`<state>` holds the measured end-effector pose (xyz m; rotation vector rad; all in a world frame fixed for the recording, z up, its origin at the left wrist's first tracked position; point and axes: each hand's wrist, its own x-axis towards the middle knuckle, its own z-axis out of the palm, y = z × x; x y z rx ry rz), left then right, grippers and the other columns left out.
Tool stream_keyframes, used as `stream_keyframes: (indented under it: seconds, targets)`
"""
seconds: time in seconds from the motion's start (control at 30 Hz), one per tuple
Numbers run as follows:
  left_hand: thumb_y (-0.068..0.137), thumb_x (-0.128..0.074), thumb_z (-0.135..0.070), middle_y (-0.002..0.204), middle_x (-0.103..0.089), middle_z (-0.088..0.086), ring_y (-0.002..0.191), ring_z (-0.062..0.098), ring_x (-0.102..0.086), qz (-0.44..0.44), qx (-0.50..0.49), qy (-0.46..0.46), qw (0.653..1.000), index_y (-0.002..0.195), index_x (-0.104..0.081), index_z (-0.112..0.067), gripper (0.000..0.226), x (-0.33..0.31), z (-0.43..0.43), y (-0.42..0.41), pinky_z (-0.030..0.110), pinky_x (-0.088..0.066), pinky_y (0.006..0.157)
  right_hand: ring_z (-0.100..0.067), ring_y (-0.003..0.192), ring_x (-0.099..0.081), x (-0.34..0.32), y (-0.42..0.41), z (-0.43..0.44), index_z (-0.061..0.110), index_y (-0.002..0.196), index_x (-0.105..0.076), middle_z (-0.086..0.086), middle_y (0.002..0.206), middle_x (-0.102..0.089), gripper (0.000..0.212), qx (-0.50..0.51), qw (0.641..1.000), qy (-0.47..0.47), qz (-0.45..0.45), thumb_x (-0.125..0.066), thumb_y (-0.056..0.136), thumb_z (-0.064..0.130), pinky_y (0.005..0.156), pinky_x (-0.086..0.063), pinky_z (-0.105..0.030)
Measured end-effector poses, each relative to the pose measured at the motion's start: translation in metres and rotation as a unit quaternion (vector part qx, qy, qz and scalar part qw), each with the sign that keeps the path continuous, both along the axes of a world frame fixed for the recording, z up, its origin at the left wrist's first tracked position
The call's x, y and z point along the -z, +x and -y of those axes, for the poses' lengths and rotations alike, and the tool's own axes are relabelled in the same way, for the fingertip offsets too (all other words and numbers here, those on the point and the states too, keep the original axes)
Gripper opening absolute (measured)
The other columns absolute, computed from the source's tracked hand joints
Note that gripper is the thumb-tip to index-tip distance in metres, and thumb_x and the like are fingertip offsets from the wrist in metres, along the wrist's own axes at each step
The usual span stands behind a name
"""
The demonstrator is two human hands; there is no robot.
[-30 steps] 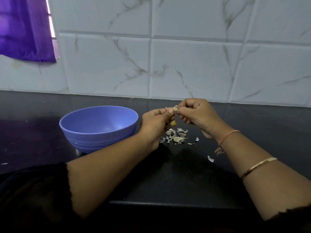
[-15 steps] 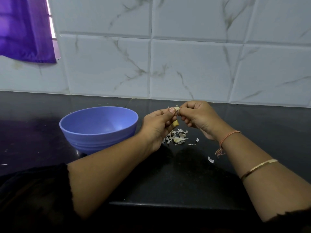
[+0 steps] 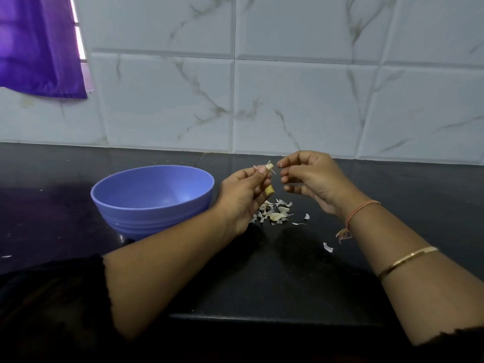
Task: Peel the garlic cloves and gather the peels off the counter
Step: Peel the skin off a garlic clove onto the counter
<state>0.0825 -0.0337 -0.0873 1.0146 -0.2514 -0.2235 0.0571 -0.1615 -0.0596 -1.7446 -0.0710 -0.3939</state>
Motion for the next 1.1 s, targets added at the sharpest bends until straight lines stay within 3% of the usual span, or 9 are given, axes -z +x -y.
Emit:
stream_keyframes:
  seconds: [0.1,0.23,0.4,0.77,0.93,1.1]
  targets:
    - [0.09,-0.057,-0.011,0.054,-0.062,-0.007,0.049,0.0,-0.058,-0.004,-0.003,0.003,1.0,0.077,-0.062,-0.009,0.013,0.0001,0.0003,0.0001,0.016,-0.053,0.06,-0.009,0.056,-0.056,-0.0016,-0.0007,-0.0012,0.008,0.078,-0.063,-0.003,0.069,-0.061,0.019,0.003,1.0,0.008,0.023,-0.05,0.085,-0.004,0.055,-0.049,-0.021]
    - [0.09,-0.057,-0.012,0.055,-0.061,-0.005,0.048,0.001,-0.057,-0.01,-0.002,0.004,1.0,0.078,-0.062,-0.01,0.013,0.0001,-0.0003,0.0003,0.016,-0.053,0.058,-0.01,0.068,-0.058,-0.0004,-0.0003,-0.0021,0.007,0.087,-0.065,-0.004,0.079,-0.063,0.009,-0.027,0.999,-0.006,0.04,-0.059,0.084,0.001,0.059,-0.053,-0.023]
    - [0.09,-0.057,-0.014,0.056,-0.061,-0.006,0.048,0.0,-0.056,-0.004,0.002,0.012,1.0,0.078,-0.061,-0.009,0.014,0.0002,0.0,-0.0004,0.014,-0.052,0.056,-0.013,0.082,-0.061,0.0034,0.0009,-0.0017,0.008,0.089,-0.066,-0.011,0.092,-0.065,0.011,-0.042,0.996,-0.061,0.054,-0.065,0.081,0.0,0.067,-0.055,-0.024]
    - [0.089,-0.058,-0.011,0.07,-0.058,0.001,0.062,0.006,-0.054,0.013,-0.006,0.035,0.999,0.083,-0.063,-0.01,0.008,0.0006,0.0004,0.0008,0.015,-0.053,0.061,-0.013,0.074,-0.06,0.0022,0.0011,-0.0021,0.01,0.081,-0.066,-0.005,0.081,-0.066,0.014,-0.047,0.995,-0.048,0.073,-0.066,0.079,-0.003,0.065,-0.054,-0.022]
    - [0.091,-0.056,-0.014,0.066,-0.058,-0.001,0.055,0.004,-0.053,0.01,-0.009,0.03,0.999,0.077,-0.062,-0.01,0.016,0.0007,0.0012,0.0007,0.013,-0.051,0.054,-0.015,0.074,-0.059,0.002,0.0003,-0.002,0.006,0.087,-0.068,-0.008,0.081,-0.065,0.008,-0.072,0.996,-0.011,0.045,-0.064,0.081,0.002,0.067,-0.054,-0.026]
    - [0.09,-0.057,-0.014,0.067,-0.057,0.0,0.051,0.002,-0.053,0.031,-0.022,0.05,0.998,0.076,-0.062,-0.009,0.016,0.0021,0.0014,0.0006,0.012,-0.049,0.051,-0.01,0.064,-0.058,0.0022,0.0005,-0.0042,0.002,0.085,-0.067,-0.006,0.072,-0.063,0.006,-0.034,0.997,-0.032,0.067,-0.065,0.082,0.005,0.062,-0.053,-0.022]
